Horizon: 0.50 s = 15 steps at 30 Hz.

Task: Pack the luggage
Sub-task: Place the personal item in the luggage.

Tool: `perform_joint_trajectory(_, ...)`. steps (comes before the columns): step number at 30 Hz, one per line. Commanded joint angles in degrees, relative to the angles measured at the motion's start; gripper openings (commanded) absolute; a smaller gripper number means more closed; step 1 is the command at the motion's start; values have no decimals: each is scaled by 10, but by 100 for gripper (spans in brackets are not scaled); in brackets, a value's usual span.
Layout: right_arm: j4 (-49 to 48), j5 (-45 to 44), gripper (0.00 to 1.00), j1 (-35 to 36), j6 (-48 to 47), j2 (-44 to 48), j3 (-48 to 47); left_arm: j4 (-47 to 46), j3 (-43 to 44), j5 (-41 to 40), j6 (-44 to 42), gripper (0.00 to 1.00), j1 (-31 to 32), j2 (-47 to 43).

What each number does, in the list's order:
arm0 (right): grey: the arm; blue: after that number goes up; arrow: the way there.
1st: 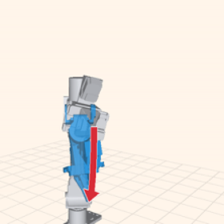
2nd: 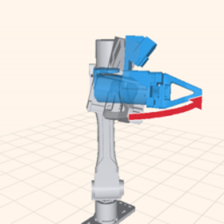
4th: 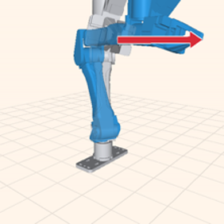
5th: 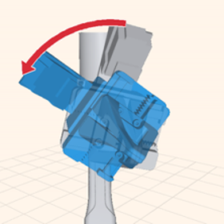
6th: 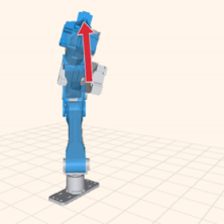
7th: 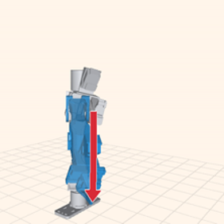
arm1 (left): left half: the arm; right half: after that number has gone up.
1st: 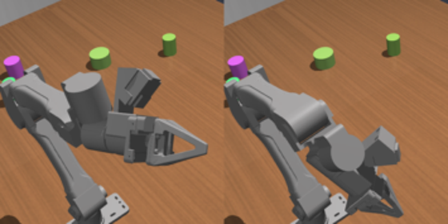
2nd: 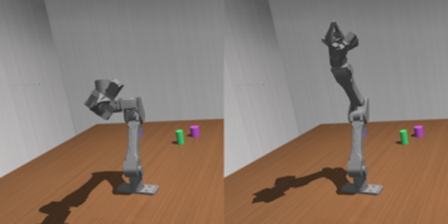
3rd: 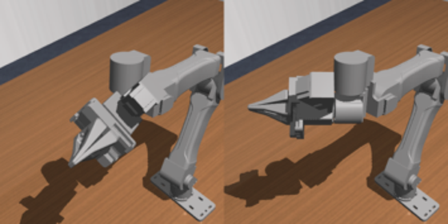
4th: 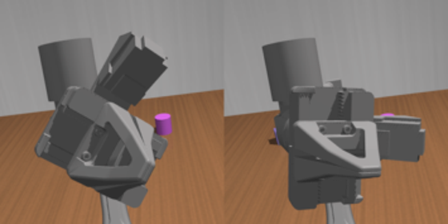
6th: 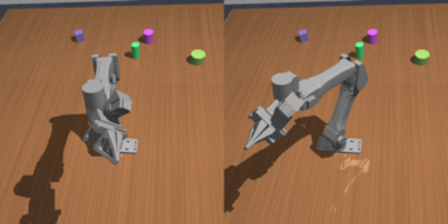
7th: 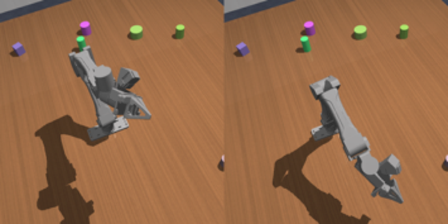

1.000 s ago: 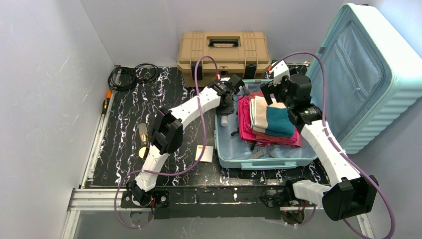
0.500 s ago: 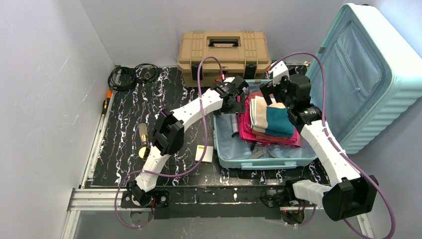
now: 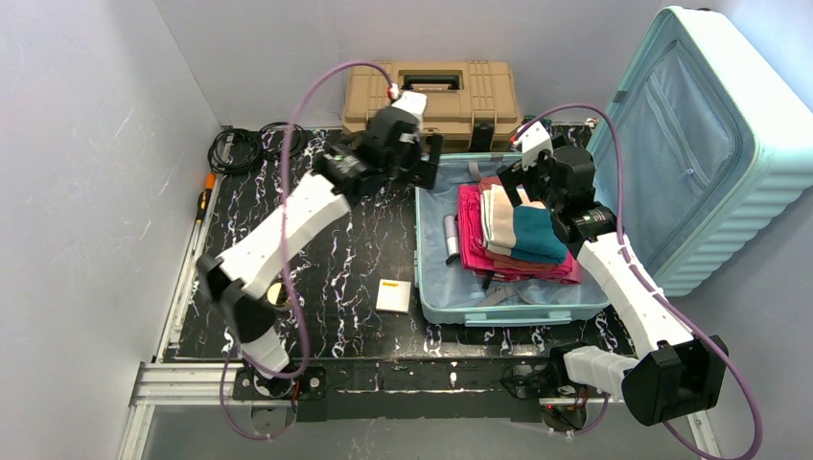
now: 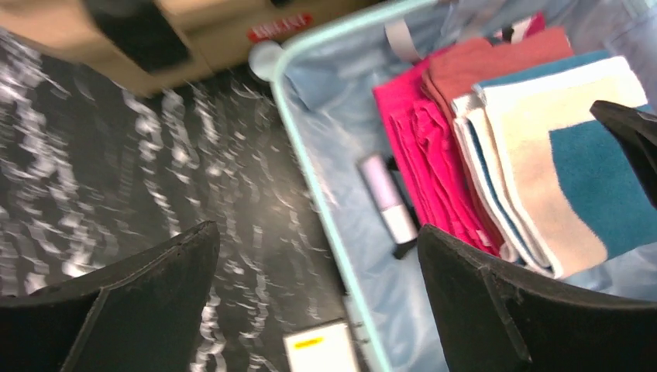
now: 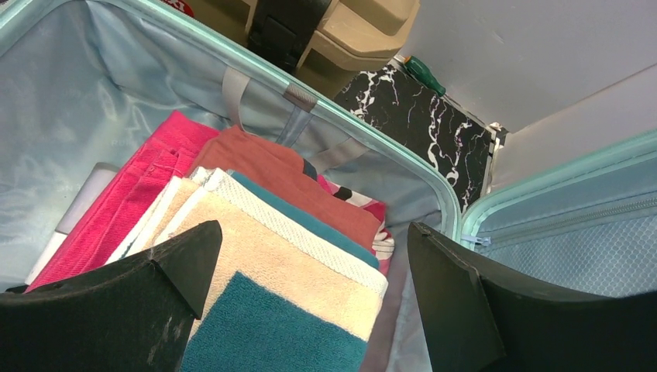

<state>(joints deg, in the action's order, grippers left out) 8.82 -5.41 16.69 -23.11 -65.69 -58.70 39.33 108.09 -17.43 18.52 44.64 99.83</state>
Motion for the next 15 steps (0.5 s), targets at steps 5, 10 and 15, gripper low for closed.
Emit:
perform_joint_trajectory(5,-24,5,98,8,-4,16,-3,97,-146,-43,-203,98,-153,-122)
perform_joint_trajectory(10,-23,10,98,13,-4,14,-3,118,-260,-17,-226,98,-305,-148)
perform_joint_trajectory(15,-23,9,98,16,-5,15,-3,119,-312,42,-194,98,-439,-125)
